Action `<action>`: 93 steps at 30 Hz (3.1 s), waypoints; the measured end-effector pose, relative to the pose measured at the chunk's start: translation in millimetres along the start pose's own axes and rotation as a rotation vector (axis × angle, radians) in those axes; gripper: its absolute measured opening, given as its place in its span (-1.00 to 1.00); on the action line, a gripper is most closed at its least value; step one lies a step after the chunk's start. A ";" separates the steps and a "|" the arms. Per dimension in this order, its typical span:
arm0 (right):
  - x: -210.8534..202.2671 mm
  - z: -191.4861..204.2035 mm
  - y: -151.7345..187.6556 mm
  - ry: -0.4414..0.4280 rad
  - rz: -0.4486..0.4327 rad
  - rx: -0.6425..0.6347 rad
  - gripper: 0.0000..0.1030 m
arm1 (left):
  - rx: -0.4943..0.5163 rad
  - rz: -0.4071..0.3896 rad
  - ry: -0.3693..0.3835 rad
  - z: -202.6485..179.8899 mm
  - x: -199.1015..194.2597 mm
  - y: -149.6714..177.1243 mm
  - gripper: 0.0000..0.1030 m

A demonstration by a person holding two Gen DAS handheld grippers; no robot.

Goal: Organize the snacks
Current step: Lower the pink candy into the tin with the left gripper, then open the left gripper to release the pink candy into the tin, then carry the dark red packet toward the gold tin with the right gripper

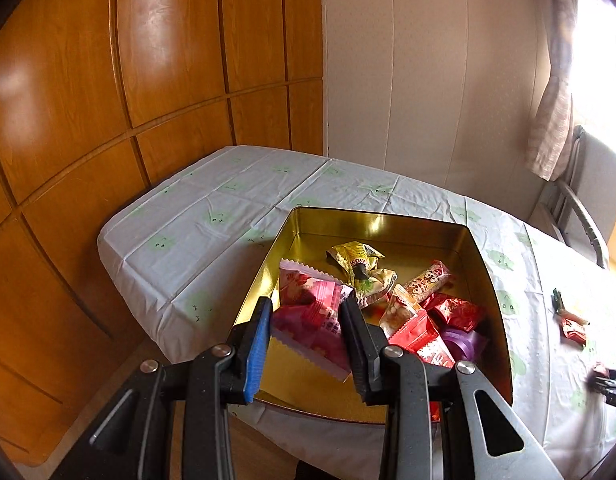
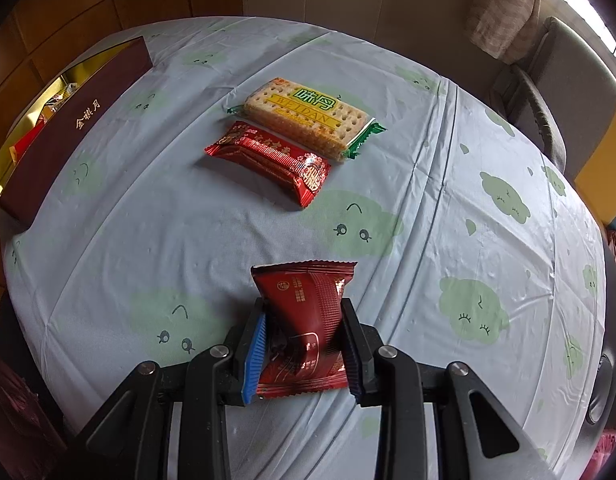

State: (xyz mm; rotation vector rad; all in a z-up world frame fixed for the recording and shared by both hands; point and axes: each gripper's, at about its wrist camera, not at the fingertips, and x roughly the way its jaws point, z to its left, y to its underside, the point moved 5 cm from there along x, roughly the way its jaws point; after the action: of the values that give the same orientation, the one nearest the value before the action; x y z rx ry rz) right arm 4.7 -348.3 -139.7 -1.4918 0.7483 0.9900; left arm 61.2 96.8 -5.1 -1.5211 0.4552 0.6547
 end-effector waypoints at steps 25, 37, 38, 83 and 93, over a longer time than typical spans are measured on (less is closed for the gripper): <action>0.3 0.1 0.1 -0.007 0.000 0.000 -0.34 | -0.012 0.044 -0.014 5.5 24.4 6.6 -0.31; 0.6 0.9 -0.3 0.011 0.000 -0.009 -0.34 | -0.018 0.052 -0.020 8.4 28.3 9.8 -0.31; 0.7 1.8 -0.2 0.012 0.000 -0.009 -0.35 | -0.020 0.052 -0.021 8.8 28.6 10.1 -0.31; 0.6 2.4 1.0 0.028 -0.007 -0.011 -0.34 | -0.042 0.197 0.024 -11.4 85.8 39.6 -0.05; -0.4 7.2 2.2 0.044 -0.009 -0.010 -0.35 | -0.039 0.088 0.024 -3.7 38.1 26.1 -0.05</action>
State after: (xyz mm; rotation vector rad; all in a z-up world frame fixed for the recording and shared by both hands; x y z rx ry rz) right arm 1.3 -341.6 -140.4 -1.5291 0.7686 0.9583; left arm 73.5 95.5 -49.8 -1.5538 0.5329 0.7182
